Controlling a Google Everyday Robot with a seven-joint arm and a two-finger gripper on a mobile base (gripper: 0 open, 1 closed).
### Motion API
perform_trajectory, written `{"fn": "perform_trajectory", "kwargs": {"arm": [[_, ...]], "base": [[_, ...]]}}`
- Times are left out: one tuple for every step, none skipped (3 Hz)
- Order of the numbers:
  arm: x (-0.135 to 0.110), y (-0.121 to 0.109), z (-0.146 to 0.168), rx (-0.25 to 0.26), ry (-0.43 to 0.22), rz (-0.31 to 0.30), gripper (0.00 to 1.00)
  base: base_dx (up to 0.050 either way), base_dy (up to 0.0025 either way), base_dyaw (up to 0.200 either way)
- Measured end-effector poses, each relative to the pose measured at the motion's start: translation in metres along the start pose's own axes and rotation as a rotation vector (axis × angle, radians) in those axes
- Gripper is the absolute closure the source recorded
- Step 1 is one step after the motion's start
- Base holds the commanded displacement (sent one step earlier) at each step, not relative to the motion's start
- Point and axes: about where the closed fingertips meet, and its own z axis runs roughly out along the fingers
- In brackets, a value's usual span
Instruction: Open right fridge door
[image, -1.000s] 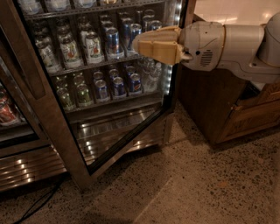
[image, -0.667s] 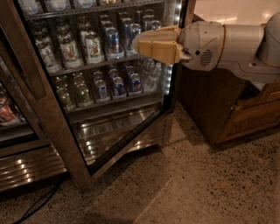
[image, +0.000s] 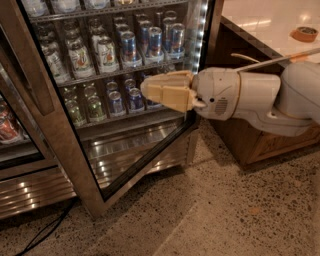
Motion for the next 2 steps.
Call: {"fn": "perform_trajectory", "kwargs": {"arm": [[0.019,0.032,0.008,-0.042,-0.054,0.043,1.00],[0.027,0.072,0.008,-0.081,-0.121,0.052,1.00]], "base": [[0.000,0.00000,0.000],[0.000,0.00000,0.000]]}}
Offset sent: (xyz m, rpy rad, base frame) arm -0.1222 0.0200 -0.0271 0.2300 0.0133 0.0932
